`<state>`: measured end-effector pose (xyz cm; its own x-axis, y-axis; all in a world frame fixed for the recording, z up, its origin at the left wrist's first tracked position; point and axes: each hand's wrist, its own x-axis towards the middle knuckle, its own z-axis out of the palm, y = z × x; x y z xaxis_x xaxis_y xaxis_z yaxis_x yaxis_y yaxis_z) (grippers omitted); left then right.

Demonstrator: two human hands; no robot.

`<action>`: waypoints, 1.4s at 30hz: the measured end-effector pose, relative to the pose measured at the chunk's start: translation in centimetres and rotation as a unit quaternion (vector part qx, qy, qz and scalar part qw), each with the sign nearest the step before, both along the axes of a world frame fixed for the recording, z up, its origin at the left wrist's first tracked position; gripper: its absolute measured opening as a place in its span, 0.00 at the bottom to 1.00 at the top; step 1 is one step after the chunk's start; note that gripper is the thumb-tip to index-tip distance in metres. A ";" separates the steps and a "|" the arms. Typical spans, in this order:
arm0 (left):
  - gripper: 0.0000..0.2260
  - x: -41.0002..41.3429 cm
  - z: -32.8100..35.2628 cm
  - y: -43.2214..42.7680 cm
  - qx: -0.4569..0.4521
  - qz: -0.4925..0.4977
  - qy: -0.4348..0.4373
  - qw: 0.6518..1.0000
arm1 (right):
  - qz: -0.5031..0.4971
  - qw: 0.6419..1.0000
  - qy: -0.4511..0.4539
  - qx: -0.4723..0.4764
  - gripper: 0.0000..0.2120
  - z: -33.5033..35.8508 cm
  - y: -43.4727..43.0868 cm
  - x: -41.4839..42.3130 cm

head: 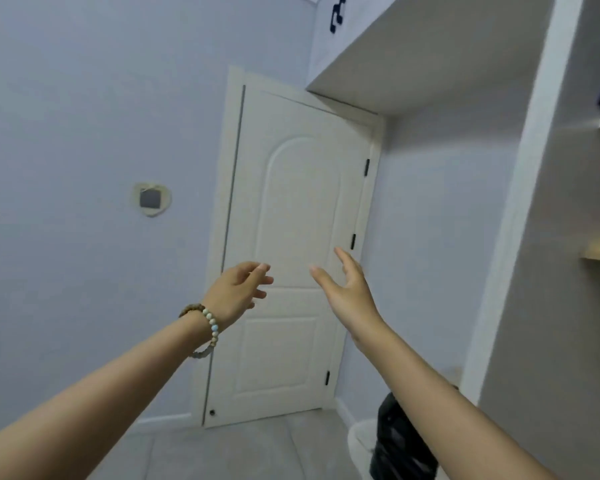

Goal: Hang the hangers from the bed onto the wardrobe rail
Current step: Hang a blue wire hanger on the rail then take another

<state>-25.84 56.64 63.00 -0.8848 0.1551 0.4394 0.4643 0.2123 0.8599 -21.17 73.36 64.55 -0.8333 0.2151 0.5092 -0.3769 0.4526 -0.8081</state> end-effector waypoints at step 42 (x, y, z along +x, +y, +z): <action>0.20 20.8 -68.9 -54.8 0.100 0.418 -0.547 0.718 | 0.314 0.729 -0.608 0.018 0.33 -68.8 -58.9 7.1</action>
